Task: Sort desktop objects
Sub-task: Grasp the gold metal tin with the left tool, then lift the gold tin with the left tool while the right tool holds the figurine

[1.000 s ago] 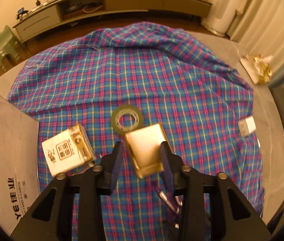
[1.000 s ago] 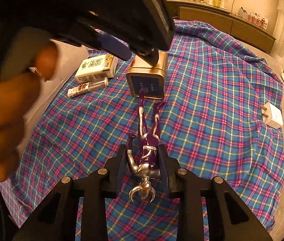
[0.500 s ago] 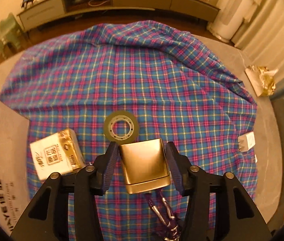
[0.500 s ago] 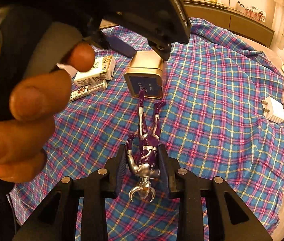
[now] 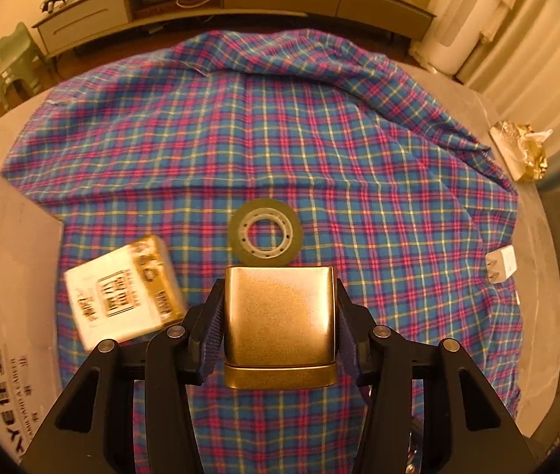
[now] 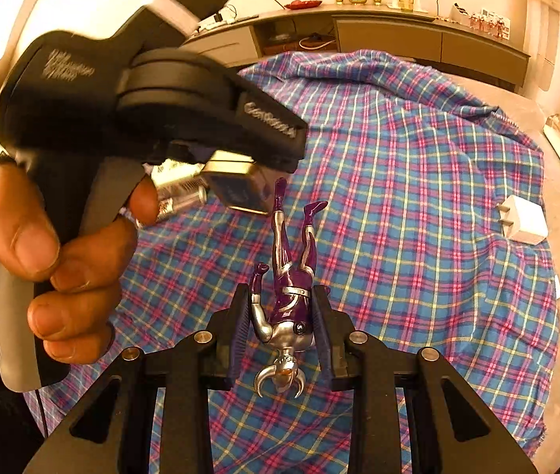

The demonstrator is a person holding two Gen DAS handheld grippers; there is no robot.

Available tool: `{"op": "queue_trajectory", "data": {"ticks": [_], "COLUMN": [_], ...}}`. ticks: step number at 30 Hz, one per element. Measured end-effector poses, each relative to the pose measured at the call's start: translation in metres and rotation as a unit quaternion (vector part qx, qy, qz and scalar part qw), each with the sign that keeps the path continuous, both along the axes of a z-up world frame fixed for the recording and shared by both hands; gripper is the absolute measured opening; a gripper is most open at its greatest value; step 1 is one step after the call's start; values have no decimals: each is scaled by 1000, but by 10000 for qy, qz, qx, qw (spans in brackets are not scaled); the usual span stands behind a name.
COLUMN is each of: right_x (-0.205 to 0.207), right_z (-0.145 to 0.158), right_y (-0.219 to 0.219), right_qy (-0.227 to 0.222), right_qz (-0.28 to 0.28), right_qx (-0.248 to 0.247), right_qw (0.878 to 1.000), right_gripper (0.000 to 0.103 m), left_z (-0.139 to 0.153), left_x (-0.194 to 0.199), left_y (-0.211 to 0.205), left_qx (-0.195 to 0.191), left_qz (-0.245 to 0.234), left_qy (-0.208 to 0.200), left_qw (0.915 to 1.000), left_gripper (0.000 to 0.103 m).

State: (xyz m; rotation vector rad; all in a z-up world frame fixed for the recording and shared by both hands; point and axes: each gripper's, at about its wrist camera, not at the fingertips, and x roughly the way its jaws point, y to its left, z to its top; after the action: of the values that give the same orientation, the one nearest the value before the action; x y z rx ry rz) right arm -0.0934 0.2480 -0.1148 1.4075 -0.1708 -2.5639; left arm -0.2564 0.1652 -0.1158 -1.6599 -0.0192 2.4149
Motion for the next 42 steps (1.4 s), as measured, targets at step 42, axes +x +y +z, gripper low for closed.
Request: {"op": "queue_trajectory", "data": {"ticks": [42], "right_x": [50], "right_z": [42], "right_y": [-82], "right_qy": [874], "right_qz": [388], "right_qx": [669], "right_qw": [9932], "right_gripper": [32], "left_z": [86], "left_x": [151], "left_y": [-92], "left_qx": [-118], "left_qz": [-184], "left_qy": [807], "left_qw": [9965], "left_gripper": [51]}}
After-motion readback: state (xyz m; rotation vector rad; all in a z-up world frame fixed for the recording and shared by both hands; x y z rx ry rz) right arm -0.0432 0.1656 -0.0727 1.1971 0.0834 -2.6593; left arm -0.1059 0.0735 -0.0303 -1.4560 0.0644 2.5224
